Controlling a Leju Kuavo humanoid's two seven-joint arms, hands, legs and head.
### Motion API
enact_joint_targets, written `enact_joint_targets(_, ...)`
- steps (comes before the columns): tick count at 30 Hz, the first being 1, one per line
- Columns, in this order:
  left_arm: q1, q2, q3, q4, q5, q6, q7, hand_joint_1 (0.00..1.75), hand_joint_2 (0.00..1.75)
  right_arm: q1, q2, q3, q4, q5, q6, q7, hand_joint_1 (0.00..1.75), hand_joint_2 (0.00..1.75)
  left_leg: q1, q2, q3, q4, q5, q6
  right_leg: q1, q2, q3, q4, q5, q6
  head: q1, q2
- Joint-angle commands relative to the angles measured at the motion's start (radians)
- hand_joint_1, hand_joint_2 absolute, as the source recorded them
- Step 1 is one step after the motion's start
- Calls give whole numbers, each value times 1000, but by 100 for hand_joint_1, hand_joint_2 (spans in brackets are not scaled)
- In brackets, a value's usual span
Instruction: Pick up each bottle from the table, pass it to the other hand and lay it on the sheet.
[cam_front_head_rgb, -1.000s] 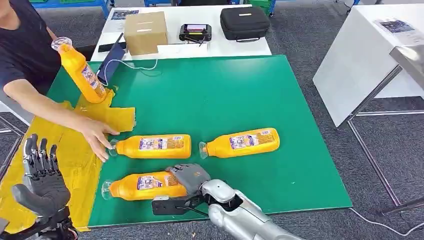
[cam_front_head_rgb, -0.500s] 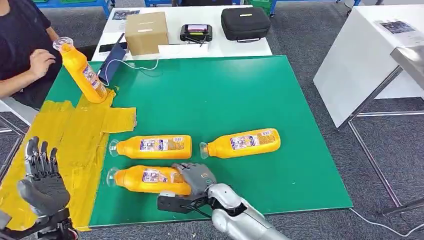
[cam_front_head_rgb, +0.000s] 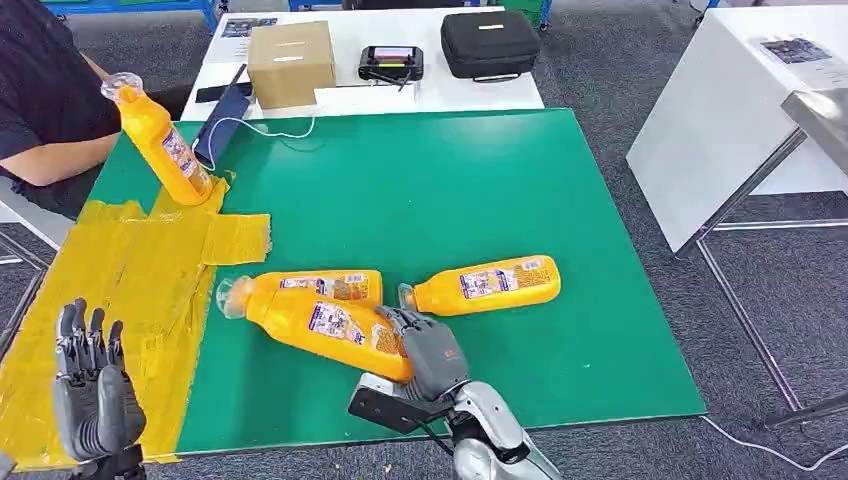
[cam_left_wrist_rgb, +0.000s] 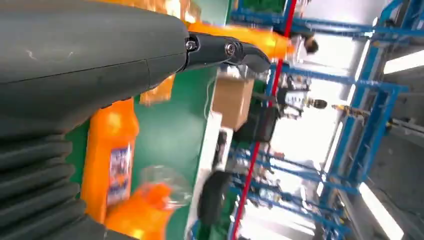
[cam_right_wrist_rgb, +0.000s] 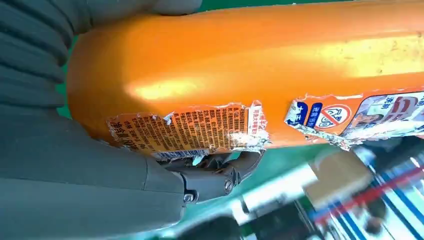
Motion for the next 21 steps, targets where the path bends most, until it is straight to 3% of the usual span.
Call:
enact_joint_targets(1, 97, -44, -156, -108, 27, -83, 4, 0, 175, -23, -38, 31, -222, 78, -9, 27, 175, 175, 0, -2, -1, 1, -1, 0, 0, 3, 0, 0, -1, 0, 0, 0)
enact_joint_targets(8, 129, -44, -235, -122, 121, -86, 16, 0, 175, -92, -2, 83, -161, 58, 32, 28, 175, 175, 1, -1, 0, 1, -2, 0, 0, 7, 1, 1, 0, -2, 0, 0)
enact_joint_targets(21, 131, -38, -240, -120, 118, -59, 3, 0, 175, -106, -4, 163, -153, 18, 42, 7, 175, 175, 0, -2, 1, 0, -1, 0, 0, 5, 2, -1, 0, -1, 0, 0)
